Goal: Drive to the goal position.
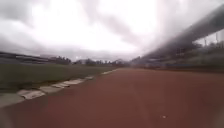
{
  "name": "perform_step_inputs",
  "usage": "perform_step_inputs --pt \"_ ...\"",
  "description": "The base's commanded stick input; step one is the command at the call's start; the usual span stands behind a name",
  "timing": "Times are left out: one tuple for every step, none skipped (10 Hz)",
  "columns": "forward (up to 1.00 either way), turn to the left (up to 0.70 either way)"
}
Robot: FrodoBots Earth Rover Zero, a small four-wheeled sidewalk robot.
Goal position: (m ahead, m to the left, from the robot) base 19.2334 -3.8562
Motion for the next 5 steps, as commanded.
perform_step_inputs --pt "0.7 0.0" --pt "0.7 0.0" --pt "0.7 0.0" --pt "0.7 0.0" --pt "0.7 0.0"
